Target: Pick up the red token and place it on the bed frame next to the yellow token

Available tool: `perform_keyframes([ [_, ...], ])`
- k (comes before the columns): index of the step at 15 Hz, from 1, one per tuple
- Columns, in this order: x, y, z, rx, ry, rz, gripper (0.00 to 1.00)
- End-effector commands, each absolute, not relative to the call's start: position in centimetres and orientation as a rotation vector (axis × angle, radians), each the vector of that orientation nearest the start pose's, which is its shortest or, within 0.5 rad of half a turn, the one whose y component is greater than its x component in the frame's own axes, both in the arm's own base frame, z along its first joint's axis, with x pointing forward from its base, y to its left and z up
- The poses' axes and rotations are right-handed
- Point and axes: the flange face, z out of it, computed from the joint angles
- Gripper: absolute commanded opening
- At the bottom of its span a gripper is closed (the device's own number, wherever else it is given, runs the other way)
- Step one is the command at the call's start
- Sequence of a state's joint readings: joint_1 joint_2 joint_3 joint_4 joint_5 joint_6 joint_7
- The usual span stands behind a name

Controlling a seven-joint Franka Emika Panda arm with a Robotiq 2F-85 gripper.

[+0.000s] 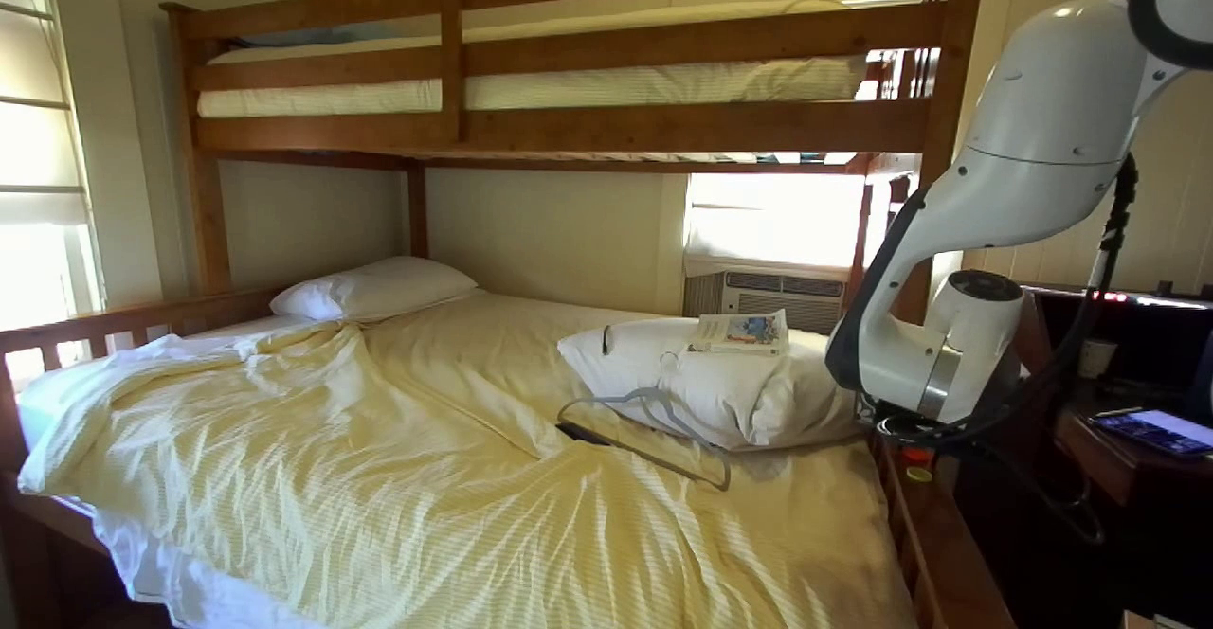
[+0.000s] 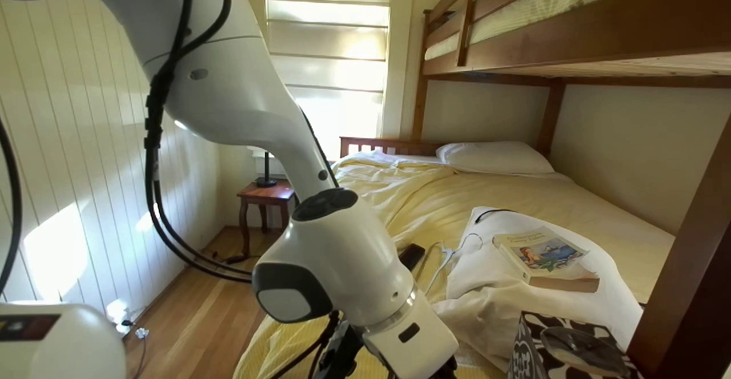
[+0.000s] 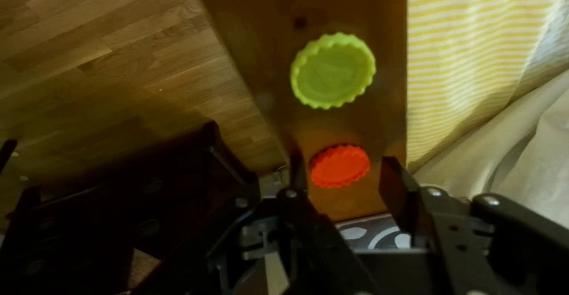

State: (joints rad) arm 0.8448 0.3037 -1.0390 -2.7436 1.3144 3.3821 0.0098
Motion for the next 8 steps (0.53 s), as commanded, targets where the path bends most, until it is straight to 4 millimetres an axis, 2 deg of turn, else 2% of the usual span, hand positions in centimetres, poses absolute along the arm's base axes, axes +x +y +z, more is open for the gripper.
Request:
perform_keyframes([
  [1,32.2,-18.4,24.2,-2.422,2.171,-0.900,0.79],
  [4,32.5,-17.9,24.9,-2.446,2.146,-0.960,1.00],
  [6,32.6,-17.8,26.1,-2.453,2.136,-1.046,1.00],
  [8,33.8,-17.2,29.2,-2.450,2.017,-1.265,1.00],
])
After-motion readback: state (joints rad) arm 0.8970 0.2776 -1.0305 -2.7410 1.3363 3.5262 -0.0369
